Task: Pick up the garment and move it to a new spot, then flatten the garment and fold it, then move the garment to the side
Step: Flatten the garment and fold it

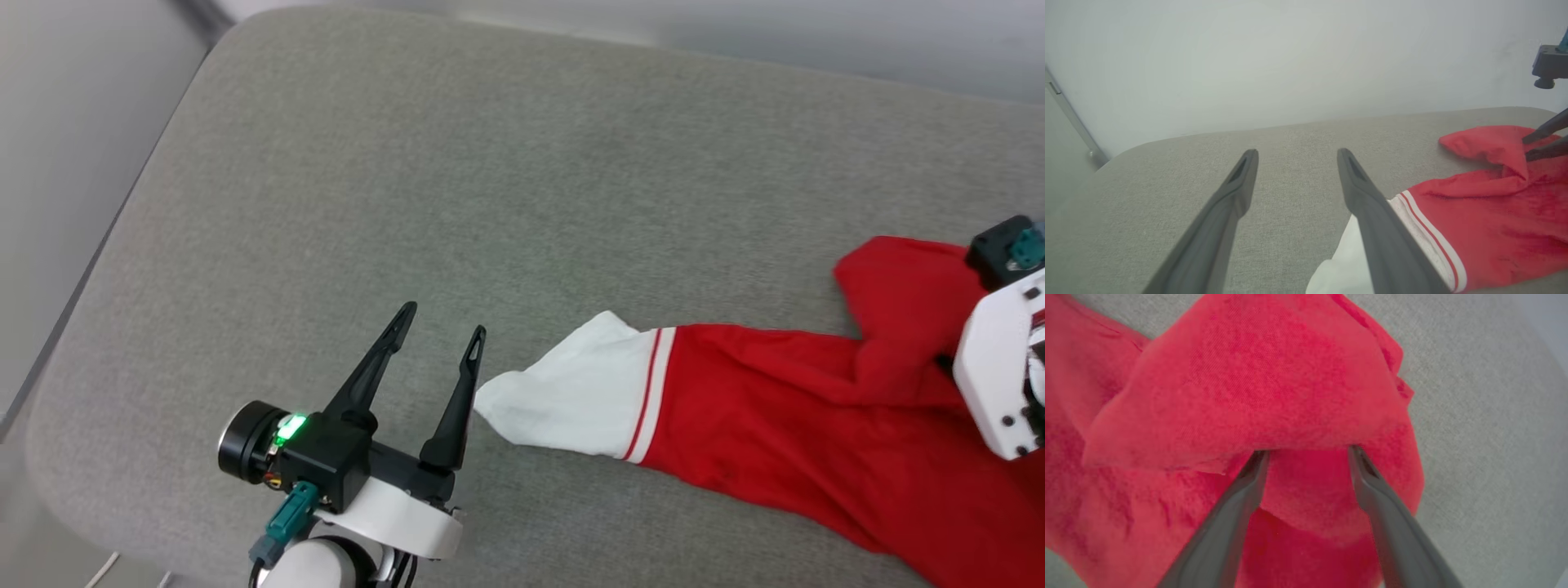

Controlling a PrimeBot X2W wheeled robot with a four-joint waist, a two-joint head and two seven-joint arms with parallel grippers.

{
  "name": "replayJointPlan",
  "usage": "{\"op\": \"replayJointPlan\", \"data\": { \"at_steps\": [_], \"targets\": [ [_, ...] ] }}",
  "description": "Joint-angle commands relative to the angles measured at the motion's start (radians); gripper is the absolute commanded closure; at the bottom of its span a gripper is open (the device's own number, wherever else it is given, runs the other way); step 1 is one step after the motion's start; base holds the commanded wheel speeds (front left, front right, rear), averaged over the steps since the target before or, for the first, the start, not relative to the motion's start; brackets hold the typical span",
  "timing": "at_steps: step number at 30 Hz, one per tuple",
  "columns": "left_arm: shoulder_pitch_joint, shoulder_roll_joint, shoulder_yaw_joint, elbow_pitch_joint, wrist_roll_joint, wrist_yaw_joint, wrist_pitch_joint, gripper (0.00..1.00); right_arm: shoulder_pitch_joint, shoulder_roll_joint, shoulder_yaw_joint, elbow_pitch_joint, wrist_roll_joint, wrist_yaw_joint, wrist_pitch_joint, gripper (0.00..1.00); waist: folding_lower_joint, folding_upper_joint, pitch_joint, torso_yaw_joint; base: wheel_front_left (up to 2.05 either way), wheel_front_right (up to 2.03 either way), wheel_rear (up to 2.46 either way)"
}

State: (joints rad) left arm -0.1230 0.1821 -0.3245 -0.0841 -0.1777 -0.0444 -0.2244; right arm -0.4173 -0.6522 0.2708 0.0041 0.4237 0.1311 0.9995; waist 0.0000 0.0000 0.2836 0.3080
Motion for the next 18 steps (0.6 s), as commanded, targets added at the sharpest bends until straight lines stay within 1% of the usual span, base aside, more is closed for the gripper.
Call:
{"op": "replayJointPlan", "data": {
  "at_steps": [1, 7, 11, 12, 14, 18],
  "targets": [
    [-0.016, -0.009, -0.010, 0.009, -0.003, -0.006, -0.010, 0.00, -0.024, -0.018, -0.004, 0.040, -0.016, -0.001, -0.008, 0.00, 0.0000, 0.0000, 0.050, 0.058, 0.00, 0.00, 0.00],
    [-0.032, -0.023, -0.023, 0.028, -0.006, -0.009, -0.021, 0.00, -0.035, -0.025, -0.014, 0.131, -0.030, -0.001, -0.029, 0.00, 0.0000, 0.0000, 0.077, 0.090, 0.00, 0.00, 0.00],
    [-0.037, -0.030, -0.034, 0.037, -0.008, -0.012, -0.029, 0.00, -0.023, -0.005, -0.016, 0.188, -0.024, -0.001, -0.040, 0.00, 0.0000, 0.0000, 0.092, 0.104, 0.00, 0.00, 0.00],
    [-0.040, -0.033, -0.035, 0.038, -0.008, -0.012, -0.030, 0.00, -0.019, -0.002, -0.015, 0.200, -0.023, -0.001, -0.044, 0.29, 0.0000, 0.0000, 0.095, 0.106, 0.00, 0.00, 0.00],
    [-0.043, -0.039, -0.039, 0.042, -0.008, -0.012, -0.033, 0.00, -0.019, -0.004, -0.015, 0.215, -0.029, -0.001, -0.052, 1.00, 0.0000, 0.0000, 0.098, 0.109, 0.00, 0.00, 0.00],
    [-0.048, -0.047, -0.040, 0.048, -0.009, -0.013, -0.036, 0.00, -0.072, -0.020, -0.041, 0.209, -0.060, -0.001, -0.104, 1.00, 0.0000, 0.0000, 0.097, 0.110, 0.00, 0.00, 0.00]
  ]
}}
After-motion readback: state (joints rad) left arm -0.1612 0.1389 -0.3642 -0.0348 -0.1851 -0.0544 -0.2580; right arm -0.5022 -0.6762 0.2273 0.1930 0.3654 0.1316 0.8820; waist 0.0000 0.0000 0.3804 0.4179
